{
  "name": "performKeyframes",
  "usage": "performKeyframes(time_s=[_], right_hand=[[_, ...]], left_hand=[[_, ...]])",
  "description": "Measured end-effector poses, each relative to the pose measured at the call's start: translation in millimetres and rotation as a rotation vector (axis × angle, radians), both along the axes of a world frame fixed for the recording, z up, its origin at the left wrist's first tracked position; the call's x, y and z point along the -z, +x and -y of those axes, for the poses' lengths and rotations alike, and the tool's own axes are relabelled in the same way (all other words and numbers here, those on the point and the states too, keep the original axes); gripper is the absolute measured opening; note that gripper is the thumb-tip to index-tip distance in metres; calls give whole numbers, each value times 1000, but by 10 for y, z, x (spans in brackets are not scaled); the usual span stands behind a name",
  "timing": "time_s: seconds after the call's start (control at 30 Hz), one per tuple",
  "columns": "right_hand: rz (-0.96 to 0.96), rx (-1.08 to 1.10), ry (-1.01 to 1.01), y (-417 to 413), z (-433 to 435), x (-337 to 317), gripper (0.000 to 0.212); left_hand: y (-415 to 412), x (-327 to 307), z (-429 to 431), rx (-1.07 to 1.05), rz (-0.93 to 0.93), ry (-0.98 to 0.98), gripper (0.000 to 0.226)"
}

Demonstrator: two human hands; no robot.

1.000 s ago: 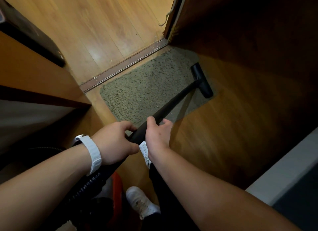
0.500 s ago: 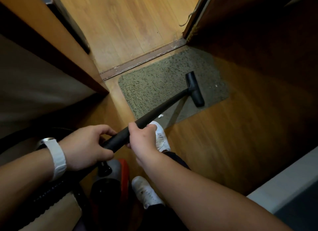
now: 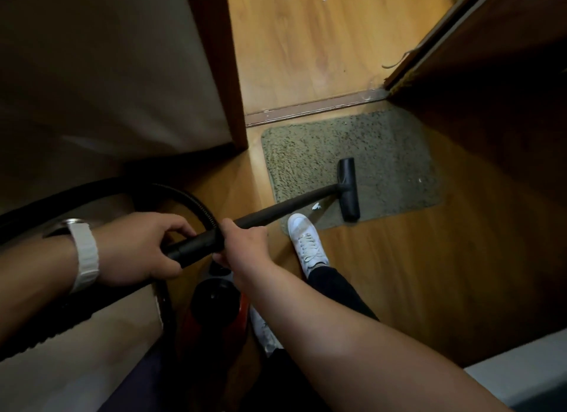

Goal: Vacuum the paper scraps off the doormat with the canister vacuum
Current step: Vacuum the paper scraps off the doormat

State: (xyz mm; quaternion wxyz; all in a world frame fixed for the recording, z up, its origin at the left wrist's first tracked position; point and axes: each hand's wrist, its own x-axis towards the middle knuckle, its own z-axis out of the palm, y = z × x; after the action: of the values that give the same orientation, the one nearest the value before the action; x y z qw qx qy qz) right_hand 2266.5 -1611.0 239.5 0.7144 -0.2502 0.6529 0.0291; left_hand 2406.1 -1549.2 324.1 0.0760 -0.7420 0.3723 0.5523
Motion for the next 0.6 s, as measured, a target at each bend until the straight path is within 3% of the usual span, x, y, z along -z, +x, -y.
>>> performKeyframes(time_s=[0.6], right_hand=[[81,-21,48,538,-525,-278,50]], left_hand=[[536,-294,-506,-132,-2,71,50]])
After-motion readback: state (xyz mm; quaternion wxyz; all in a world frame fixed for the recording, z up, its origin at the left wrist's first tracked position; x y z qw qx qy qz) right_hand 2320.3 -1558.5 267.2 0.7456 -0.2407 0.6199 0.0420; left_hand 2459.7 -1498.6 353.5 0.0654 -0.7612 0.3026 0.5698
